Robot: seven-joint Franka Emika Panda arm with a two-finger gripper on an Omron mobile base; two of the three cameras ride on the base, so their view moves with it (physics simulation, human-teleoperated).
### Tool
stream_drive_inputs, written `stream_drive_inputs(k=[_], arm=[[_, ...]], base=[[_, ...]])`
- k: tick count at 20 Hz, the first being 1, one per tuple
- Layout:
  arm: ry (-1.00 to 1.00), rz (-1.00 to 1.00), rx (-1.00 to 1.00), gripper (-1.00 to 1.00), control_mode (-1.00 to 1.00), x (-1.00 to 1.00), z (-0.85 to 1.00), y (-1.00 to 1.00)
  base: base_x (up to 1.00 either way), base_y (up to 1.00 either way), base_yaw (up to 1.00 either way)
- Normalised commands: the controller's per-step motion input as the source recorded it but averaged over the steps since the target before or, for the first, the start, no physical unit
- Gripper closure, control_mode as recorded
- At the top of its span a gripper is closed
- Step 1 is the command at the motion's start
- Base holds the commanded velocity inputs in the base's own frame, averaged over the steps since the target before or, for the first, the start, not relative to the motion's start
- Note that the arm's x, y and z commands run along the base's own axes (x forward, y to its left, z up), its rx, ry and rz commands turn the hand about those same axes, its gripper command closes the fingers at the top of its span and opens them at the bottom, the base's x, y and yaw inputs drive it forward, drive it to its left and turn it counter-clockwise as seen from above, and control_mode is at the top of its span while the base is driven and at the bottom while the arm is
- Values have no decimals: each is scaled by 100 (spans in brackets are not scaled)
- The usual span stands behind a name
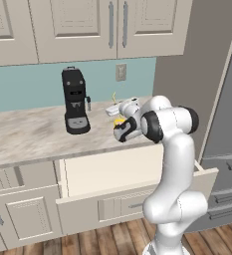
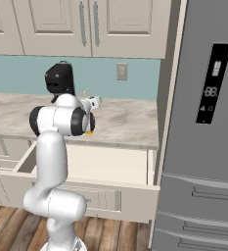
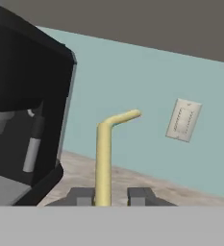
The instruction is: Pick up the straw from the right drawer and put it inside the smoothie cup.
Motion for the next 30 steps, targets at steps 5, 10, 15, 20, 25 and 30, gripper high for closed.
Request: stream_drive_inputs(k=[5, 10, 15, 20, 25, 30], arm=[[-19, 0, 0, -100, -100, -20, -15, 0], [-9, 0, 0, -100, -100, -32, -19, -1], [-7, 0, 0, -100, -100, -32, -4, -6], [-12, 0, 0, -100, -100, -74, 0, -24], [1, 0, 0, -100, -100, -100, 8, -30], [17, 0, -2, -100, -100, -99, 54, -5]], base=[[0, 0, 0], [0, 0, 0], [0, 0, 0], [0, 0, 0], [0, 0, 0], [0, 0, 0]])
